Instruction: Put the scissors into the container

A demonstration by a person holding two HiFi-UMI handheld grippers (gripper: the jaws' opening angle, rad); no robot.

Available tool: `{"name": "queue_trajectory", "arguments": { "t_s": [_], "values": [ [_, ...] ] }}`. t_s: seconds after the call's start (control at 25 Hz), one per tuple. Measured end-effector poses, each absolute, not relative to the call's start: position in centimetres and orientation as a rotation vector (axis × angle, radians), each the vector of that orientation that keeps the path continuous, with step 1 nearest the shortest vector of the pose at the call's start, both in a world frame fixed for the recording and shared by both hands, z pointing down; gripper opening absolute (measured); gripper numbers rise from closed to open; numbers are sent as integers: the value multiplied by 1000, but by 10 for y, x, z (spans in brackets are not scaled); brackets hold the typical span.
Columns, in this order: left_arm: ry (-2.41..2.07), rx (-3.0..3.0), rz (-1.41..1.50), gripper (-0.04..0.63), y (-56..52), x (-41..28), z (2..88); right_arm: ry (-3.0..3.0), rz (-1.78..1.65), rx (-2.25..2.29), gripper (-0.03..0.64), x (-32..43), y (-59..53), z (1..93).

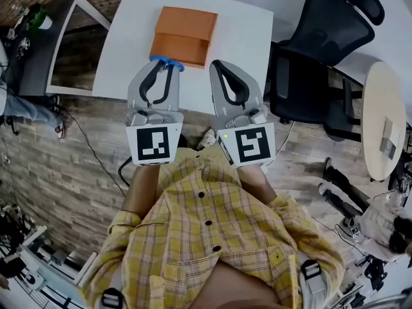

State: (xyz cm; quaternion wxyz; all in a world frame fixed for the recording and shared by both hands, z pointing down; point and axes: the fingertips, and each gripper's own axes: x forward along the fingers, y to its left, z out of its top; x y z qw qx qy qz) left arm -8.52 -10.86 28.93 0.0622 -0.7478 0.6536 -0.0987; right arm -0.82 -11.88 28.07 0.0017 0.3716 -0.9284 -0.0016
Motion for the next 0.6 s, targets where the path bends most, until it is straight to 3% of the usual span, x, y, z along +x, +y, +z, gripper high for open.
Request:
{"name": "queue_trajectory", "arguments": {
  "t_s": [0.6],
  "values": [
    [1696, -2474, -741, 75, -176, -100, 357, -2830, 108, 1228, 6, -23, -156, 313]
  ]
}}
